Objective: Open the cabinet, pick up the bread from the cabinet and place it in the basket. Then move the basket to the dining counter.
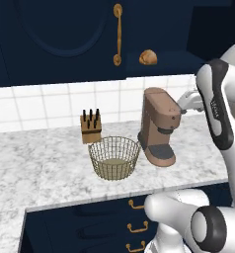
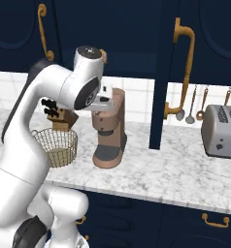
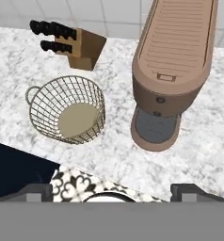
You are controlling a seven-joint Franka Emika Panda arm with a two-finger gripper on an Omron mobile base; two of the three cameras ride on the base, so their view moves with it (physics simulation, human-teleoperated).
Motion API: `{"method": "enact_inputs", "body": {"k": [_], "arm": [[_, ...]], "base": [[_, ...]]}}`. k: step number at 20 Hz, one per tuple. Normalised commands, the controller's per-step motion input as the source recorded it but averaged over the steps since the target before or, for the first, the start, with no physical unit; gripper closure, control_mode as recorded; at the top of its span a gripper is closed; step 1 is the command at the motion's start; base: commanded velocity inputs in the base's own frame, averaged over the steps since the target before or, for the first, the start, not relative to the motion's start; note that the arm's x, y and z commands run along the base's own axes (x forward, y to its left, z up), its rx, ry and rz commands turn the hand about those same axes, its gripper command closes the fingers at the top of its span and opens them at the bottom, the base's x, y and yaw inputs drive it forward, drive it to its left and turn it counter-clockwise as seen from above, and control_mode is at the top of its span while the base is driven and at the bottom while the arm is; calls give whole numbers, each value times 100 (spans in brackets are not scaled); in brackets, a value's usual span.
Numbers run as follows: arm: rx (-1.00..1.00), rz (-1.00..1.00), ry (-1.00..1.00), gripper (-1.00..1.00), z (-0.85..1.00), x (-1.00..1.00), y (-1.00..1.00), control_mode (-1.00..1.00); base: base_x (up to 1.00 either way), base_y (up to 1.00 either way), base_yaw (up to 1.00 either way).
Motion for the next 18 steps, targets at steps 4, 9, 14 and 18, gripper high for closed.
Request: {"method": "enact_inputs", "body": {"k": [4,9,14,18], "arm": [[-2,-23,-24,-100,51,59,18,-100],[0,-23,-9,-100,96,48,8,-100],[7,-23,-24,-100,26,41,8,-100],[20,-1,-30,-100,36,34,1,-100]], "base": [[0,0,0],[0,0,0],[0,0,0],[0,0,0]]}}
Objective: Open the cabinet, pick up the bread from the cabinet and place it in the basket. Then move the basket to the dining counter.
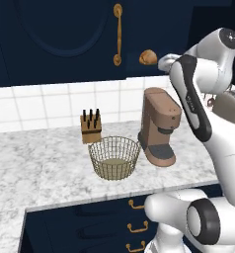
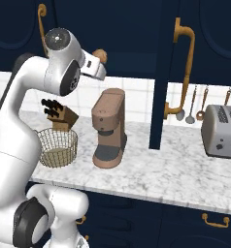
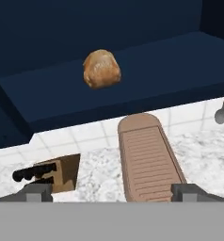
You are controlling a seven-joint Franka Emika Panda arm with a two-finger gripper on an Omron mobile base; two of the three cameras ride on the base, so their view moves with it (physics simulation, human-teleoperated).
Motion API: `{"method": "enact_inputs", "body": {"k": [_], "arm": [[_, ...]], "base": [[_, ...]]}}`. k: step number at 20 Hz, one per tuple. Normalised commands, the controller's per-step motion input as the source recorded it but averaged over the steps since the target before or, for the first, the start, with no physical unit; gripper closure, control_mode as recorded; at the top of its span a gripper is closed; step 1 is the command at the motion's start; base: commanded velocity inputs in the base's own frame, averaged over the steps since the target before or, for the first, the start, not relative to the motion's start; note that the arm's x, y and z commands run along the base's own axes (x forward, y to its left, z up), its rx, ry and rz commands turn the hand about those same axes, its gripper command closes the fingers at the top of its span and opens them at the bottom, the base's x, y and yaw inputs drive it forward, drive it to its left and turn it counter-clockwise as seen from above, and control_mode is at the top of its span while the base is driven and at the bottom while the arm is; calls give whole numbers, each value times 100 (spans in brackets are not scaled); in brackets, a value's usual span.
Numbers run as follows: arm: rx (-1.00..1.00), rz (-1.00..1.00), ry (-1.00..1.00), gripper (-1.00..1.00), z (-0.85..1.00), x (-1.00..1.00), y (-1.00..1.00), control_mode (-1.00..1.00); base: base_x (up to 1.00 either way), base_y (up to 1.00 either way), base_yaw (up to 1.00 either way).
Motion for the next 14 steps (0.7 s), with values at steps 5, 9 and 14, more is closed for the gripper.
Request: {"method": "enact_inputs", "body": {"k": [5,9,14], "arm": [[-4,10,-19,-100,44,22,0,-100],[-19,12,-6,-100,20,60,-2,-100],[-3,7,1,-100,9,62,-16,-100]], "base": [[0,0,0],[0,0,0],[0,0,0]]}}
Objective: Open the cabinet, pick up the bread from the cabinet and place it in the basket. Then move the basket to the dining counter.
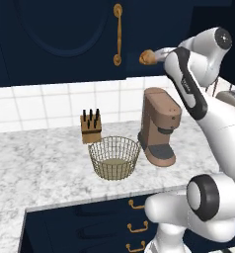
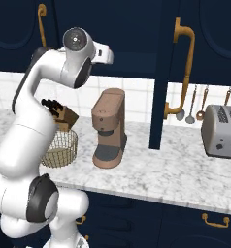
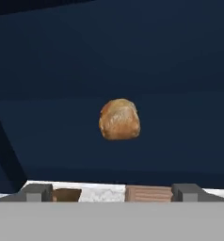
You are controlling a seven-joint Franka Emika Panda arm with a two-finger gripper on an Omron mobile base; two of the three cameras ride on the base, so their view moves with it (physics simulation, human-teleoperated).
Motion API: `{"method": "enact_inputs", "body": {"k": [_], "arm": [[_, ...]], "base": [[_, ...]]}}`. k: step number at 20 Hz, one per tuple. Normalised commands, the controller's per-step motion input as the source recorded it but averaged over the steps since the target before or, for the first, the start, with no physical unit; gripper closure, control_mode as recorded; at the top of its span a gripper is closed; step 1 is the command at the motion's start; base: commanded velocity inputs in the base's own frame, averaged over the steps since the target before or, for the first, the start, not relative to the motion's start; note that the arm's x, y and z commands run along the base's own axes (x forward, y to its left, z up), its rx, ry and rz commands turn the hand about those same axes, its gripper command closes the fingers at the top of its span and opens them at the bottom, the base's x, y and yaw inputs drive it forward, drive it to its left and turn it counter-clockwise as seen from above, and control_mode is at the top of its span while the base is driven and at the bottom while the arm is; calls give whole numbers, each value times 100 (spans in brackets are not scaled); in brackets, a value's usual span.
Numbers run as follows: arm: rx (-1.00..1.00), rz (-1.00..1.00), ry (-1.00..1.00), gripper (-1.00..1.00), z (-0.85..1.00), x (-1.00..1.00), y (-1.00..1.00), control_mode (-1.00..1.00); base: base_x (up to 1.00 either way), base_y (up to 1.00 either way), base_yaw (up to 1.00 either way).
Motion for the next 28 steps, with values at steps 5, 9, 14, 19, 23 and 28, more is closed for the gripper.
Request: {"method": "enact_inputs", "body": {"k": [5,9,14,19,23,28], "arm": [[-4,0,11,-100,-3,83,-10,-100],[-1,2,13,-100,0,58,6,-100],[-1,9,6,-100,0,45,0,-100],[-4,7,1,-100,0,37,3,-100],[-6,5,5,-100,0,28,2,-100],[-6,1,10,-100,-3,0,29,-100]], "base": [[0,0,0],[0,0,0],[0,0,0],[0,0,0],[0,0,0],[0,0,0]]}}
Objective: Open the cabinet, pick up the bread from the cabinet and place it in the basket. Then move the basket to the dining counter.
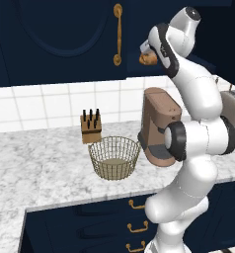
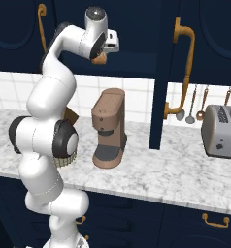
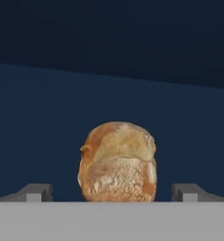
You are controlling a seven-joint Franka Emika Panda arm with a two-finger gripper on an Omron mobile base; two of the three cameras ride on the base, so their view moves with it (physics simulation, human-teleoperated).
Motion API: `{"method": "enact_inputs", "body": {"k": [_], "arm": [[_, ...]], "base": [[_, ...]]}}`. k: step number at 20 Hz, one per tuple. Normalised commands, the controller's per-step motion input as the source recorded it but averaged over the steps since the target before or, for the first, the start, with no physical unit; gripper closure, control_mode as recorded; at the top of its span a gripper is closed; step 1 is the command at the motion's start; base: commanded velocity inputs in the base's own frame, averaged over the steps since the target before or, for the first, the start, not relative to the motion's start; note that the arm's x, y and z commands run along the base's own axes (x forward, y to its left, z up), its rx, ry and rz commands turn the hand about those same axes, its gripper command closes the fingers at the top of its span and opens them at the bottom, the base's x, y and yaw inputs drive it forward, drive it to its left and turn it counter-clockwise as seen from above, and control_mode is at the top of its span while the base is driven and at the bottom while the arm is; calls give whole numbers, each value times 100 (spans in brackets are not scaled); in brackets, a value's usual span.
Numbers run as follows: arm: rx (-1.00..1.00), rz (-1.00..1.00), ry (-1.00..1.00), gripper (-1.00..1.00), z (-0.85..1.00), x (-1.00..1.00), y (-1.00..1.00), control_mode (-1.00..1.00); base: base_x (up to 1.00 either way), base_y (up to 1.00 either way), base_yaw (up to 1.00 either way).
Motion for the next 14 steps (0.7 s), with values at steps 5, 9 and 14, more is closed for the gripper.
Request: {"method": "enact_inputs", "body": {"k": [5,9,14], "arm": [[0,0,0,-100,-14,15,6,-100],[0,0,0,-100,-18,33,-1,-100],[0,0,2,-100,-24,28,0,-100]], "base": [[0,0,0],[0,0,0],[0,0,0]]}}
